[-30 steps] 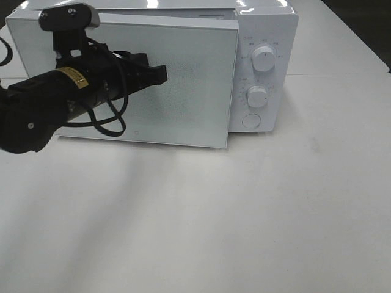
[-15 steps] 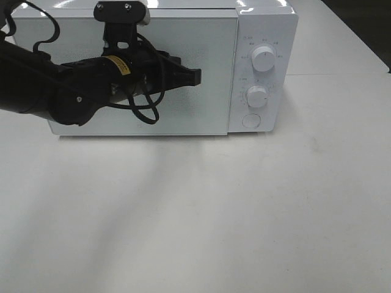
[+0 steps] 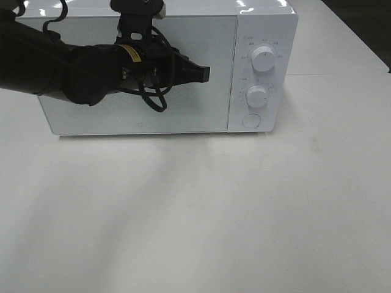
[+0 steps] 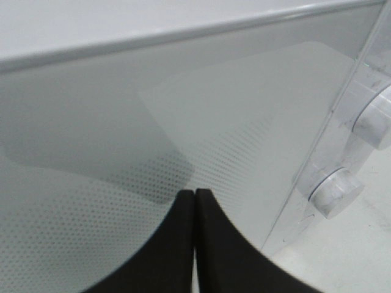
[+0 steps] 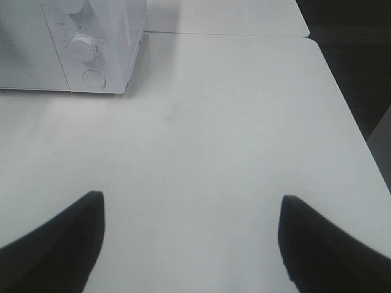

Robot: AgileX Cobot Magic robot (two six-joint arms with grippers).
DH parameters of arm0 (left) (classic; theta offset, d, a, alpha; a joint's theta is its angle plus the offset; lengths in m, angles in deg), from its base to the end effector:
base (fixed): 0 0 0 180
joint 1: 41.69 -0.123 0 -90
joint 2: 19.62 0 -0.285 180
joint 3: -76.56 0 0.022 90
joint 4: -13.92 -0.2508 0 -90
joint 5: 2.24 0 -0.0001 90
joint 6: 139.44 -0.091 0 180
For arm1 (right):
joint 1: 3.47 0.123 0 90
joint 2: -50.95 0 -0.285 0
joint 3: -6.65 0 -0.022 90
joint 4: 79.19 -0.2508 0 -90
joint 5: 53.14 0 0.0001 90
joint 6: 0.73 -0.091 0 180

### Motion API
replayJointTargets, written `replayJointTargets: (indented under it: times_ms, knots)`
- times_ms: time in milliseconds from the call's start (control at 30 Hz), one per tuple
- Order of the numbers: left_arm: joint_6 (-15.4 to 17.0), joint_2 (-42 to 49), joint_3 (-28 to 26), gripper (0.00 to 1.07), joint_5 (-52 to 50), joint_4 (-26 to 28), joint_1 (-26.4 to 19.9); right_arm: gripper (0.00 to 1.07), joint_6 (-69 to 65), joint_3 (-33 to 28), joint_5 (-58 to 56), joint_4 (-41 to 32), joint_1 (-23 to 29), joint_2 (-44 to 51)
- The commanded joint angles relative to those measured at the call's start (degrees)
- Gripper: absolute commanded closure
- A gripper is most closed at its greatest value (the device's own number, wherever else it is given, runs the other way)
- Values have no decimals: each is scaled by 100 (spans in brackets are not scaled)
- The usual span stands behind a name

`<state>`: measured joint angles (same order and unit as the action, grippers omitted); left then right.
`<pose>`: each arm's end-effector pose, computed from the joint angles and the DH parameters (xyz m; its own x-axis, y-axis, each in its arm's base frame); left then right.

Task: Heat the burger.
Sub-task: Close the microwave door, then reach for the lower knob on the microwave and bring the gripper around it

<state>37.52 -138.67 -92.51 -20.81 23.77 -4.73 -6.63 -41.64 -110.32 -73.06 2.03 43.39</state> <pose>0.3459 -0.2541 0.1942 -0.3547 0.1296 -0.9259 0.5241 0.8477 -0.0821 -0.0031 -0.0085 0.2842 -0.3872 0.0076 -0.9220 0.0042 1.0000 0.0064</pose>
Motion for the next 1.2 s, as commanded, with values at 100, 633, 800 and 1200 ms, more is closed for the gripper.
replayJointTargets:
  times_ms: [100, 633, 800, 1200]
  knots:
    - [-258, 309, 29, 106, 716, -160, 115, 31, 74, -11, 6, 29, 0, 149]
    - [-235, 1341, 149, 5, 4910, -178, 178, 31, 74, -11, 6, 29, 0, 149]
    - [-235, 1725, 149, 6, 5816, -292, 178, 31, 74, -11, 6, 29, 0, 149]
    - [304, 2269, 149, 6, 7059, -676, -367, 31, 74, -11, 6, 29, 0, 149]
